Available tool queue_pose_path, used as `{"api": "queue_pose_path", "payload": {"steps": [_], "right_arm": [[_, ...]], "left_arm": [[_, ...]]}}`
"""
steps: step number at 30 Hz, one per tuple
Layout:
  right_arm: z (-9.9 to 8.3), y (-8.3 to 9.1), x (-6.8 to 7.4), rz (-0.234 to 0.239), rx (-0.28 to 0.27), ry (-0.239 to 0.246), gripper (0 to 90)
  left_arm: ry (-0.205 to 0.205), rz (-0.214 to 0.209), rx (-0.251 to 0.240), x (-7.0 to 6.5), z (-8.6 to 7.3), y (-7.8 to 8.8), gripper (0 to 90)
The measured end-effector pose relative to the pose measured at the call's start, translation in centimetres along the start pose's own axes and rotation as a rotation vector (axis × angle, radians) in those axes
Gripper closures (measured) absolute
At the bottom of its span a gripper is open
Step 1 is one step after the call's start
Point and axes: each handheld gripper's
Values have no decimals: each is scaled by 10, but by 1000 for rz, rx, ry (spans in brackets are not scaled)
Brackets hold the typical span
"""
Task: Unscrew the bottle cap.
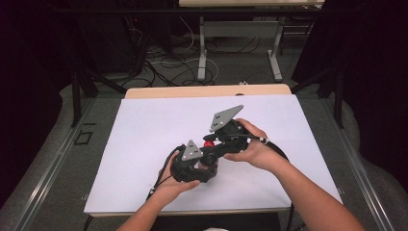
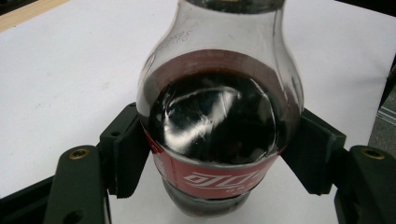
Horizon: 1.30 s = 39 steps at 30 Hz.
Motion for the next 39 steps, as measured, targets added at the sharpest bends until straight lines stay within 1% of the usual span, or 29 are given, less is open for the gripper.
{"api": "queue_pose_path", "payload": {"steps": [1,2,3,4,5,6,7,8,9,12,15,17,19,20,21,23,24,25,26,28,29,31,32,33,34,35,37,38,39], "right_arm": [[0,1,4,-22,-10,-36,528],[0,2,6,-38,-21,-44,510],[0,2,6,-38,-21,-44,510],[0,3,9,-77,-29,-47,510],[0,4,11,-86,-36,-46,509],[0,6,14,-93,-27,-58,505],[0,6,16,-114,-34,-56,504],[0,7,18,-140,-35,-51,502],[0,7,21,-159,-31,-61,498],[-1,6,24,-172,-27,-63,494],[-1,2,26,-171,-23,-76,498],[-1,1,27,-168,-21,-74,498],[0,0,28,-172,-34,-77,498],[0,-1,28,-175,-34,-77,500],[1,-1,28,-173,-31,-63,506],[2,-2,27,-171,-21,-60,518],[3,-3,26,-171,-23,-53,529],[3,-4,26,-177,-25,-59,541],[3,-4,25,-175,-24,-61,558],[4,-5,22,-163,-18,-55,579],[4,-5,21,-153,-21,-73,584],[4,-5,18,-132,-18,-81,594],[5,-5,17,-120,-15,-72,606],[5,-4,15,-100,-5,-61,607],[5,-3,12,-75,0,-43,608],[6,-2,9,-44,13,-14,609],[7,0,4,1,29,9,610],[7,0,1,11,22,36,611],[7,1,0,28,25,51,611]], "left_arm": [[3,-2,-1,1,0,0,306],[5,-13,11,2,0,2,306],[10,-2,-2,2,0,1,306],[8,4,-1,3,0,2,306],[20,3,-10,3,0,2,306],[29,6,-15,4,0,3,306],[28,10,-13,4,0,4,306],[16,15,-5,6,0,5,306],[19,18,-5,6,0,5,306],[37,10,-13,6,0,5,306],[27,18,-4,6,0,5,306],[29,18,-8,6,0,5,307],[28,17,-9,6,-1,5,307],[40,12,-13,5,-1,5,307],[37,16,-13,5,0,5,307],[33,20,-16,4,0,5,307],[32,6,-2,4,0,5,307],[23,15,0,4,0,5,307],[30,21,-12,3,0,4,307],[30,18,-9,3,0,3,307],[28,17,-8,3,-1,3,307],[19,19,-1,3,-1,3,307],[9,13,11,4,-1,4,307],[13,11,7,3,-1,4,307],[15,16,-4,2,-1,3,307],[14,11,-6,2,-1,3,307],[6,5,0,1,0,4,307],[6,5,-9,1,0,4,307],[0,-9,3,1,0,5,307]]}}
Point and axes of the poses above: each handheld gripper's, and its own axes: y roughly backward along the jaws, z roughly out of its top, x roughly to its left, and after that the axes turned 6 degrees about x, right-handed
